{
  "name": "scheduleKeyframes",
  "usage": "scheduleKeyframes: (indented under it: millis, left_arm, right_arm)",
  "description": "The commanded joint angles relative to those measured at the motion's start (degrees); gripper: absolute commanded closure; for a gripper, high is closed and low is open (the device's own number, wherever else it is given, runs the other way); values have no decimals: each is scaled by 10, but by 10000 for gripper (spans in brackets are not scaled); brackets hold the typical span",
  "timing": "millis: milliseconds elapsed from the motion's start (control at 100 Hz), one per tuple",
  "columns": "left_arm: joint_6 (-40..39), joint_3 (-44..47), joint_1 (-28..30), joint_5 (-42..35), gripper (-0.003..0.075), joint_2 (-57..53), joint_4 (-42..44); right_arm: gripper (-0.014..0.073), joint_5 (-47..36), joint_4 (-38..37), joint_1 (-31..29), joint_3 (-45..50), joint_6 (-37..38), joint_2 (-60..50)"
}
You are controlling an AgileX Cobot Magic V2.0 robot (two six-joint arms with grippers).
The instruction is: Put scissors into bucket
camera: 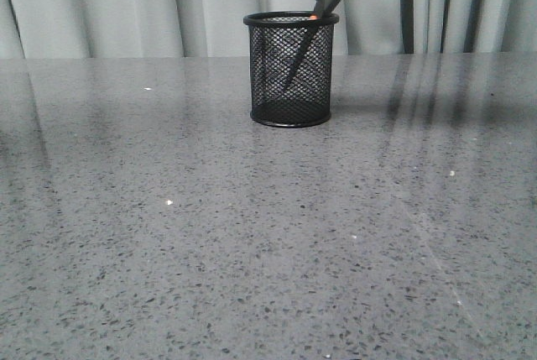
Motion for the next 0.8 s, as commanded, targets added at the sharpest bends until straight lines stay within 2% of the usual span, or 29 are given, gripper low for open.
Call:
scheduleKeyframes:
  millis: [0,60,210,290,600,710,790]
  left_arm:
    - [-6,-17,1,-2,283,-18,-25]
    - [-6,-17,1,-2,283,-18,-25]
    - [-6,-17,1,-2,283,-18,-25]
    - [-6,-17,1,-2,283,-18,-25]
    - [-6,-17,1,5,283,-18,-25]
    - [-6,-17,1,7,327,-18,-40]
    - [-19,-17,1,7,417,-18,-56]
  right_arm:
    - [609,-32,21,0,-19,-1,-20]
    - [554,-32,22,0,-19,-1,-20]
    - [317,-32,22,0,-19,-1,-20]
    - [269,-31,22,-1,-22,-1,-21]
    - [298,-10,20,-34,-77,6,-62]
    - [435,-8,20,-53,-76,8,-92]
    - [582,-8,20,-63,-69,8,-116]
